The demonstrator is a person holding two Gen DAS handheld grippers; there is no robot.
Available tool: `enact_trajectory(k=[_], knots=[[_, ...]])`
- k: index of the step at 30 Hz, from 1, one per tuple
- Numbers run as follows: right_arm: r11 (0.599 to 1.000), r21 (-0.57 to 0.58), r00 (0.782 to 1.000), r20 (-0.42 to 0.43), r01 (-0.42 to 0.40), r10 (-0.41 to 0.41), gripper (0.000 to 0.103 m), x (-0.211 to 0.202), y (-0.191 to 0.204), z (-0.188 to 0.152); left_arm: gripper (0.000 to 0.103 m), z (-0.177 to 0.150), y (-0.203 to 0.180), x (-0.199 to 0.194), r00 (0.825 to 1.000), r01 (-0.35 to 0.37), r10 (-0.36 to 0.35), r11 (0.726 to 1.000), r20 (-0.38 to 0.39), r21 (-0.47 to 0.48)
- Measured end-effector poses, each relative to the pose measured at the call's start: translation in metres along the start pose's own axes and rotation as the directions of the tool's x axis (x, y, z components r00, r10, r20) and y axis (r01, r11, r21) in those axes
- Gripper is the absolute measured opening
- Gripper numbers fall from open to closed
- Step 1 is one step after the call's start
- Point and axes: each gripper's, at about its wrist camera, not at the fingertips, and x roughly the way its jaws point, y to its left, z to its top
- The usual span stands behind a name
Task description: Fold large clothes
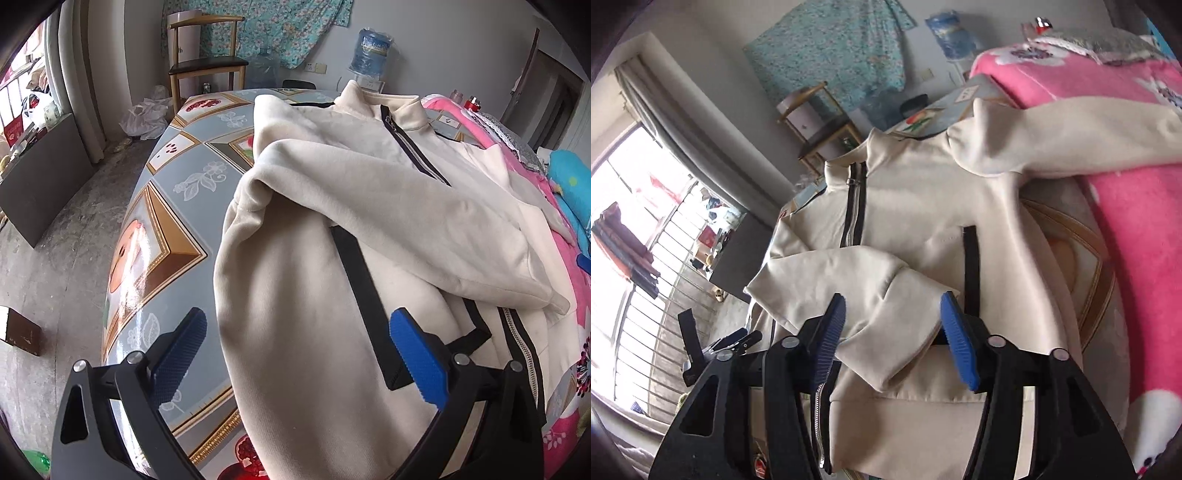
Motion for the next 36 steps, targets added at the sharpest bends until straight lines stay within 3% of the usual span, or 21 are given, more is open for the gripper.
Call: enact_trajectory(k=[7,13,15,16,17,21,26,29,32,34,36], knots=[[0.971,0.241,0.977,-0.208,0.012,0.039,0.060,0.057,-0.022,0.003,0.098,-0.003,-0.010,0.006,1.000,-0.021,0.021,1.000,-0.022,0.016],[0.974,0.217,0.953,-0.301,0.070,-0.001,0.050,0.085,-0.019,-0.004,0.098,-0.003,-0.008,0.012,0.998,-0.048,0.049,0.999,-0.027,0.016],[0.980,0.177,0.953,-0.301,0.086,-0.029,0.032,0.086,-0.013,-0.002,0.098,-0.002,-0.007,0.012,0.998,-0.056,0.056,0.998,-0.022,0.014],[0.983,0.164,0.953,-0.302,0.086,-0.033,0.013,0.086,-0.011,-0.001,0.098,-0.001,-0.006,0.012,0.998,-0.058,0.058,0.998,-0.020,0.011],[0.984,0.151,0.953,-0.300,0.095,-0.046,0.006,0.085,-0.008,0.001,0.098,0.000,-0.005,0.012,0.998,-0.060,0.060,0.998,-0.017,0.008],[0.996,0.035,0.969,-0.234,0.086,-0.075,0.004,0.076,0.023,0.028,0.098,0.005,0.001,0.012,0.997,-0.071,0.071,0.997,-0.003,-0.004],[0.990,-0.142,0.993,-0.116,-0.004,-0.013,0.004,0.079,0.111,0.104,0.098,0.010,0.011,0.012,0.997,-0.082,0.082,0.996,0.007,-0.040],[0.960,-0.263,0.993,-0.090,-0.093,0.071,0.004,0.105,0.196,0.149,0.098,0.007,0.016,0.012,0.995,-0.095,0.096,0.993,0.010,-0.069],[0.898,-0.363,0.969,-0.111,-0.247,0.222,0.004,0.128,0.301,0.179,0.098,0.005,0.019,0.010,0.994,-0.108,0.109,0.990,0.008,-0.087],[0.832,-0.421,0.931,-0.104,-0.360,0.350,0.004,0.119,0.360,0.188,0.098,0.006,0.020,0.007,0.993,-0.112,0.114,0.989,0.015,-0.097],[0.771,-0.481,0.896,-0.078,-0.417,0.436,0.004,0.100,0.392,0.192,0.098,0.007,0.021,0.004,0.992,-0.121,0.124,0.987,0.025,-0.103]])
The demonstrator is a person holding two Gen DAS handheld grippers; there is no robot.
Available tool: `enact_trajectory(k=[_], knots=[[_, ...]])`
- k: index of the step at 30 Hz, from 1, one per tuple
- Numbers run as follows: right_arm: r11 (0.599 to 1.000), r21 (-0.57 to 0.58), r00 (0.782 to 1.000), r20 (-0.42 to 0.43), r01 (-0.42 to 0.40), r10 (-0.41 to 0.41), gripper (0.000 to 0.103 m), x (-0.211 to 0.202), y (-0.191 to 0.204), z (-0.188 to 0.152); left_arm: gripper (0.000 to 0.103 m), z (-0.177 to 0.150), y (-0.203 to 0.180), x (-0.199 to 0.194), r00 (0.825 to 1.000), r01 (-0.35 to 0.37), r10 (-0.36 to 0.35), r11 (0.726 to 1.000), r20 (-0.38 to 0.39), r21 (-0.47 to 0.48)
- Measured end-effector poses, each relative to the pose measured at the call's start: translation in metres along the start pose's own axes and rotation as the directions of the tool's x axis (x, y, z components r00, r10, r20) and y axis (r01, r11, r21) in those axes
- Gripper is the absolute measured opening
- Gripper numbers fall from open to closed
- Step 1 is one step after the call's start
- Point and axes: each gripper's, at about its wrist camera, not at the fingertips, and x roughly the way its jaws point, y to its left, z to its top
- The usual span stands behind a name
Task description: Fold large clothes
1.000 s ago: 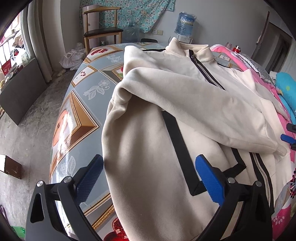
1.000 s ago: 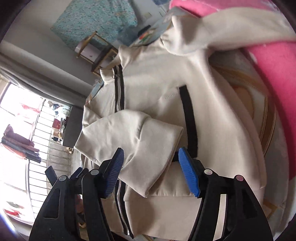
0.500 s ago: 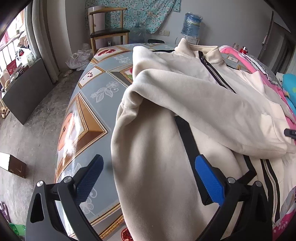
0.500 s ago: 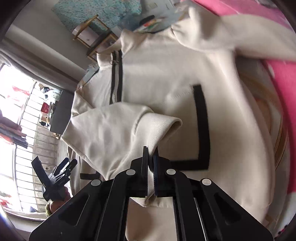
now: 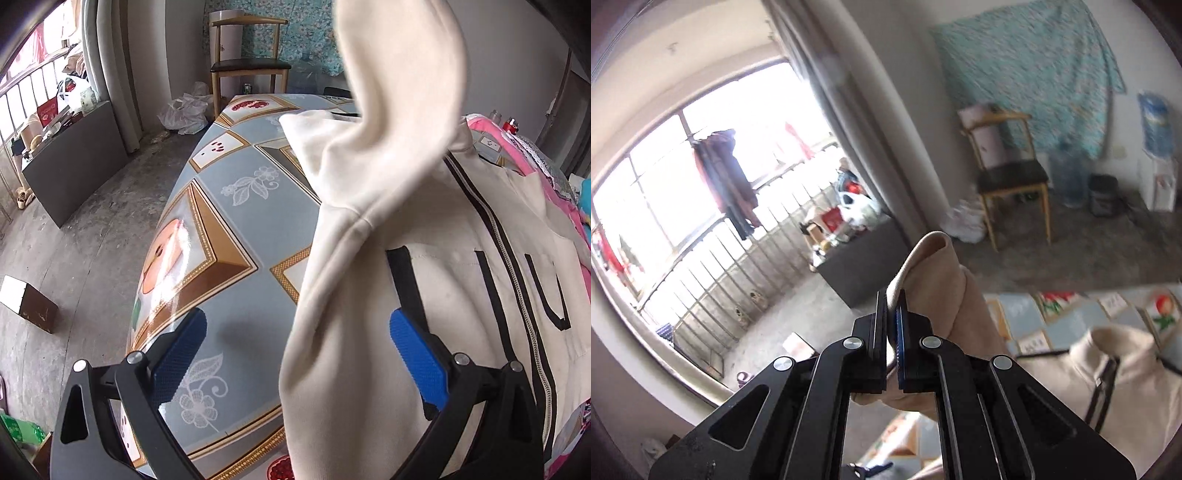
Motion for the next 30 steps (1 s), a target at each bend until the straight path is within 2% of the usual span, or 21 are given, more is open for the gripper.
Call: enact_trajectory(k=[3,6,8,10,12,14,16,18,20,22,24,28,30], knots=[[1.000,-0.020,0.999,0.032,0.014,-0.013,0.004,-0.013,-0.009,0.006,0.098,0.002,0.000,0.001,1.000,-0.001,0.001,1.000,0.000,0.005],[0.990,0.064,0.992,0.004,0.128,-0.129,0.004,-0.031,-0.077,-0.015,0.098,0.003,-0.002,0.007,1.000,0.004,-0.004,1.000,-0.007,0.021],[0.962,0.155,0.974,-0.049,0.225,-0.220,0.004,-0.043,-0.139,-0.043,0.098,0.002,-0.004,0.011,1.000,0.008,-0.008,0.999,-0.018,0.032],[0.915,0.246,0.945,-0.143,0.321,-0.293,0.004,-0.055,-0.204,-0.083,0.098,0.000,-0.008,0.013,1.000,-0.007,0.008,0.998,-0.012,0.059],[0.855,0.304,0.902,-0.249,0.419,-0.353,0.004,-0.062,-0.262,-0.123,0.098,0.000,-0.010,0.014,1.000,-0.009,0.010,0.997,-0.014,0.082],[0.800,0.314,0.847,-0.340,0.511,-0.408,0.004,-0.071,-0.304,-0.156,0.098,0.003,-0.009,0.014,1.000,-0.004,0.005,0.996,-0.014,0.085],[0.767,0.320,0.816,-0.383,0.556,-0.432,0.004,-0.081,-0.331,-0.176,0.098,0.004,-0.007,0.014,1.000,-0.002,0.003,0.996,-0.017,0.084],[0.753,0.338,0.812,-0.392,0.564,-0.432,0.004,-0.095,-0.347,-0.187,0.098,0.005,-0.004,0.013,1.000,-0.011,0.013,0.997,-0.017,0.079],[0.757,0.353,0.823,-0.381,0.550,-0.421,0.004,-0.107,-0.354,-0.190,0.098,0.005,-0.001,0.012,1.000,-0.016,0.017,0.997,-0.016,0.075],[0.750,0.356,0.816,-0.400,0.558,-0.418,0.004,-0.109,-0.358,-0.194,0.098,0.006,0.002,0.012,1.000,-0.021,0.022,0.997,-0.020,0.068],[0.728,0.380,0.807,-0.423,0.570,-0.412,0.004,-0.109,-0.357,-0.197,0.098,0.008,0.003,0.012,0.999,-0.024,0.026,0.997,-0.024,0.067],[0.693,0.441,0.811,-0.436,0.570,-0.390,0.004,-0.120,-0.359,-0.214,0.098,0.012,0.005,0.006,0.999,-0.029,0.031,0.996,-0.015,0.085],[0.677,0.436,0.793,-0.460,0.593,-0.399,0.004,-0.118,-0.364,-0.222,0.098,0.016,0.005,0.003,1.000,-0.028,0.029,0.995,-0.010,0.096]])
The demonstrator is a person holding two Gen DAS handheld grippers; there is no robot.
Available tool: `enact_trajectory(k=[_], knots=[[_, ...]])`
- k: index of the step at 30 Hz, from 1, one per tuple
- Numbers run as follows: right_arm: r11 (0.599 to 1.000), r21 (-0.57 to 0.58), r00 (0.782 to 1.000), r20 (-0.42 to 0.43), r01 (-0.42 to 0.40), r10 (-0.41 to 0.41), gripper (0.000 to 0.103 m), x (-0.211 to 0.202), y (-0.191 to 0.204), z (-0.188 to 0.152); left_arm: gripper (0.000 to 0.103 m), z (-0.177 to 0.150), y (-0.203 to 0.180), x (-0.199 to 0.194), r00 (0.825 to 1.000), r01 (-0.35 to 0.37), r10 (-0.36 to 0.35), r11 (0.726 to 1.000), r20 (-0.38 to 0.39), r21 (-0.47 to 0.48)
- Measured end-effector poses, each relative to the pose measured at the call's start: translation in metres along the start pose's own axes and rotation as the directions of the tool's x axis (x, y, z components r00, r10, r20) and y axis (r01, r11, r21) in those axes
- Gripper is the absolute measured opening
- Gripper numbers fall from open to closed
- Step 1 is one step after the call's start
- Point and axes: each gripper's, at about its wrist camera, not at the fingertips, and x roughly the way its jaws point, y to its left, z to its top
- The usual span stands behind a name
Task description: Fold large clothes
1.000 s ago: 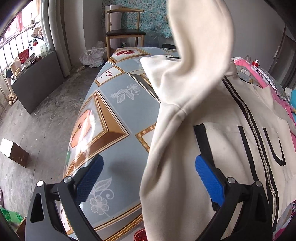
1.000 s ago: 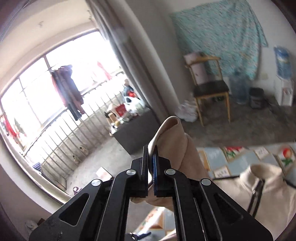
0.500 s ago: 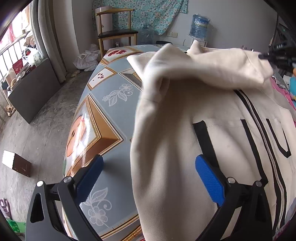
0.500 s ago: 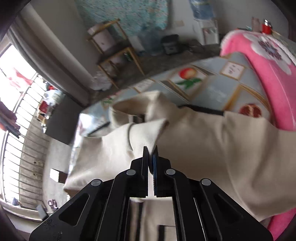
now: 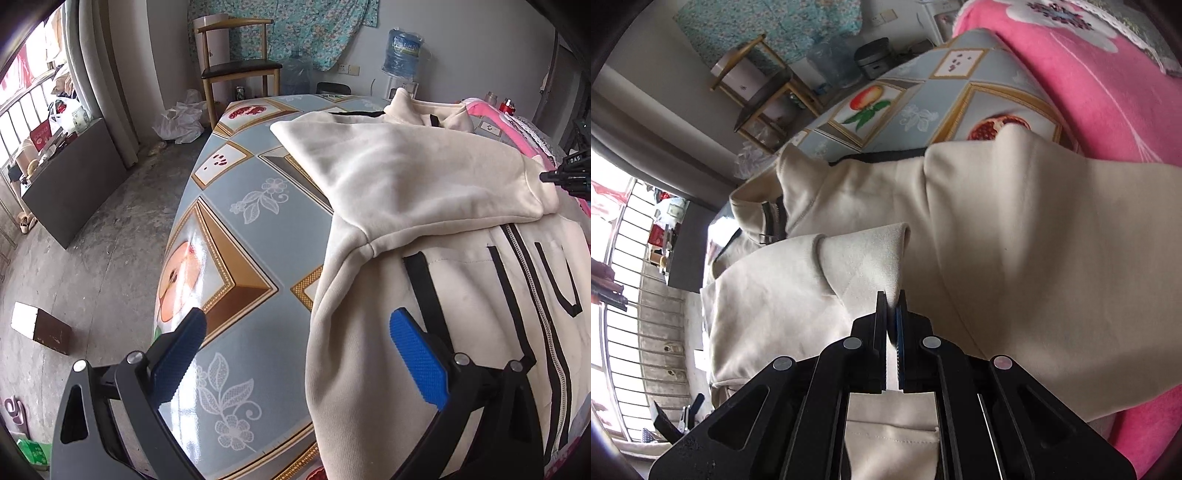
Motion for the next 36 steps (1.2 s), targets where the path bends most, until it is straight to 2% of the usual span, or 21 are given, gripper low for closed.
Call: enact_trajectory(k=[3,5,7,9,10,11,12,14,18,22,24,27,31,33,36], knots=[[1.000,0.005,1.000,-0.004,0.006,-0.006,0.013,0.008,-0.004,-0.004,0.098,0.008,-0.001,-0.003,1.000,-0.010,0.010,1.000,0.012,0.024],[1.000,-0.018,1.000,0.007,-0.001,0.001,0.024,0.006,-0.002,-0.010,0.098,0.015,0.000,-0.004,1.000,-0.010,0.009,0.999,0.023,0.035],[0.998,-0.063,1.000,0.004,0.016,-0.016,0.028,0.005,0.004,-0.016,0.098,0.023,0.000,-0.002,1.000,0.000,-0.001,0.999,0.015,0.049],[0.992,-0.120,0.999,-0.008,0.051,-0.052,0.028,0.007,0.012,-0.024,0.097,0.029,-0.002,0.005,1.000,0.009,-0.009,0.998,-0.006,0.067],[0.987,-0.146,0.997,-0.021,0.072,-0.075,0.027,0.011,0.015,-0.027,0.096,0.032,-0.004,0.009,1.000,0.007,-0.006,0.997,-0.019,0.082],[0.980,-0.172,0.993,-0.030,0.105,-0.112,0.013,0.015,0.018,-0.031,0.095,0.033,-0.006,0.014,1.000,0.004,-0.001,0.995,-0.030,0.097],[0.970,-0.195,0.987,-0.033,0.146,-0.155,0.004,0.018,0.020,-0.035,0.095,0.034,-0.008,0.019,0.999,0.004,0.000,0.994,-0.043,0.111],[0.954,-0.242,0.982,-0.008,0.179,-0.186,0.004,0.013,0.029,-0.039,0.095,0.033,-0.010,0.026,0.998,0.002,0.006,0.992,-0.064,0.124],[0.966,-0.232,0.993,0.030,0.114,-0.110,0.004,-0.017,0.030,-0.038,0.094,0.029,-0.003,0.031,0.996,-0.027,0.037,0.994,-0.085,0.109],[0.965,-0.208,0.984,-0.048,0.158,-0.172,0.004,0.003,0.009,-0.041,0.094,0.032,0.004,0.022,0.995,-0.040,0.048,0.994,-0.082,0.105],[0.972,-0.180,0.986,-0.046,0.149,-0.160,0.004,0.005,0.004,-0.040,0.094,0.040,0.002,0.012,0.997,-0.040,0.047,0.992,-0.054,0.121],[0.976,-0.168,0.990,0.024,0.140,-0.138,0.011,-0.009,0.008,-0.038,0.094,0.061,-0.003,-0.001,0.999,-0.031,0.032,0.991,-0.007,0.129],[0.937,-0.269,0.967,0.183,0.222,-0.177,0.027,-0.037,0.038,-0.042,0.094,0.093,-0.019,-0.004,1.000,0.016,-0.018,0.992,0.011,0.125],[0.917,-0.334,0.966,0.204,0.219,-0.156,0.028,-0.040,0.058,-0.044,0.094,0.105,-0.030,0.004,1.000,0.017,-0.018,0.989,0.008,0.144],[0.879,-0.423,0.971,0.182,0.219,-0.154,0.031,-0.018,0.079,-0.051,0.094,0.115,-0.048,0.027,0.999,0.014,-0.009,0.987,-0.030,0.157]])
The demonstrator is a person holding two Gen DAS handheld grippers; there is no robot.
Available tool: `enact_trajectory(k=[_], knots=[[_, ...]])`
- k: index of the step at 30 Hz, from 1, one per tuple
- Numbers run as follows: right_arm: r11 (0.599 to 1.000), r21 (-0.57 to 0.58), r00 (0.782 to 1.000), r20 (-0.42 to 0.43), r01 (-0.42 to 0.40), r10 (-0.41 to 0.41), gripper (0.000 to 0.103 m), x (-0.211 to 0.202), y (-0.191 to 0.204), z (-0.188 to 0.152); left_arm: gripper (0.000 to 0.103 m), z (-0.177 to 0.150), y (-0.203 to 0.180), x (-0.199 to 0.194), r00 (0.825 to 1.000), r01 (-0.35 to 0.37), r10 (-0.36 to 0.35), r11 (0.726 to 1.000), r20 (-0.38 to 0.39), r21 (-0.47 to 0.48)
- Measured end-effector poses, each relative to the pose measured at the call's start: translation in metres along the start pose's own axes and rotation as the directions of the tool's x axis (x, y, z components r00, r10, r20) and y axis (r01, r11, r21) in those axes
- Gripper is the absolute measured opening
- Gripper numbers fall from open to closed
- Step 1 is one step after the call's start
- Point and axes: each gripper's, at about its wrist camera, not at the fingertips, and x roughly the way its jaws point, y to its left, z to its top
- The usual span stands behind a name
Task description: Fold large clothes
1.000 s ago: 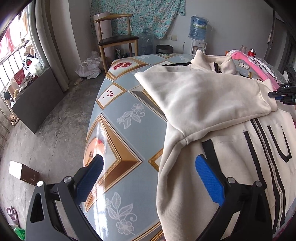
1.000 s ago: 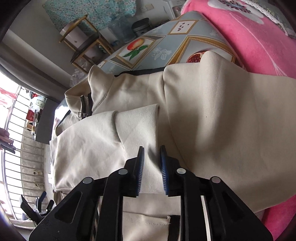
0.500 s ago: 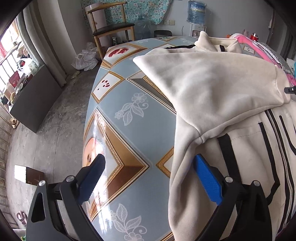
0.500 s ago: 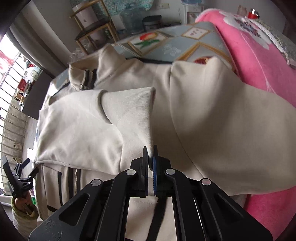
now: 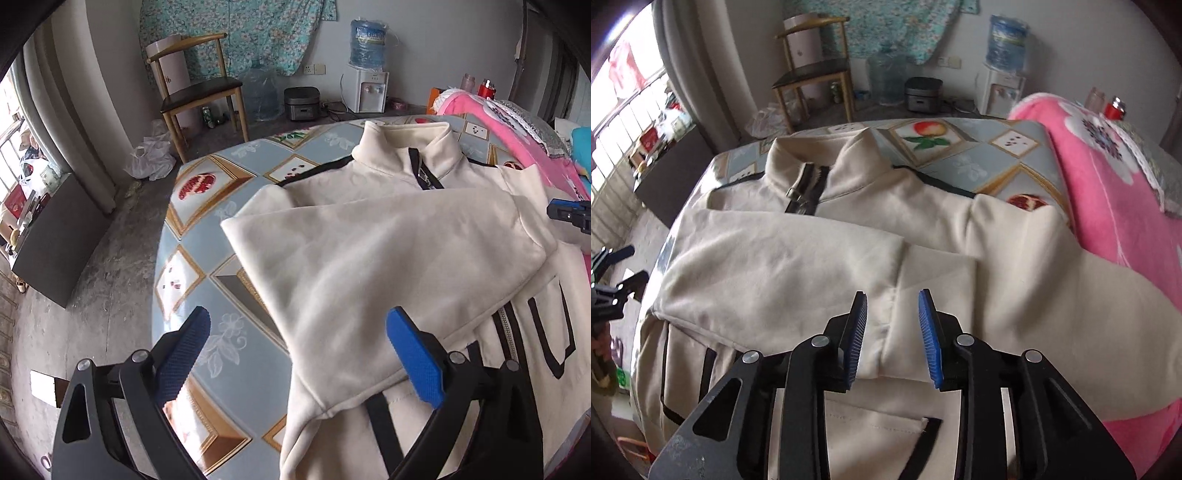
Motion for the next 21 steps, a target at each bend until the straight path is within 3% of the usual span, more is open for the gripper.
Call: enact_trajectory(k=[3,7,9,11,14,17,19,21], knots=[[0.998,-0.066,0.998,-0.060,0.010,-0.014,0.032,0.029,0.022,-0.007,0.094,-0.002,-0.011,0.026,0.998,-0.034,0.035,0.999,-0.050,0.022],[0.998,-0.056,0.991,-0.133,0.007,-0.015,0.033,0.053,0.022,-0.018,0.094,-0.014,-0.011,0.050,0.991,-0.066,0.068,0.998,-0.117,0.017],[0.999,-0.033,0.992,-0.123,-0.018,0.014,0.039,0.044,0.016,-0.018,0.094,-0.011,-0.007,0.042,0.994,-0.055,0.054,0.998,-0.092,-0.006],[0.997,0.025,0.994,-0.077,-0.072,0.074,0.059,0.024,-0.001,-0.018,0.094,-0.005,-0.007,0.028,0.999,-0.031,0.030,0.999,-0.041,-0.015],[0.990,0.111,0.997,0.003,-0.082,0.082,0.070,-0.009,-0.039,-0.018,0.094,0.007,-0.018,0.014,1.000,0.014,-0.014,1.000,0.009,-0.007],[0.965,0.259,0.998,0.054,-0.028,0.014,0.074,-0.042,-0.101,-0.028,0.094,0.016,-0.039,0.014,0.998,0.066,-0.066,0.998,0.006,0.012],[0.920,0.393,0.997,0.075,-0.004,-0.027,0.075,-0.061,-0.156,-0.042,0.094,0.020,-0.054,0.022,0.993,0.116,-0.116,0.993,-0.013,0.012],[0.839,0.544,0.994,0.090,0.008,-0.068,0.075,-0.080,-0.216,-0.065,0.094,0.019,-0.067,0.031,0.986,0.161,-0.161,0.987,-0.034,-0.002]])
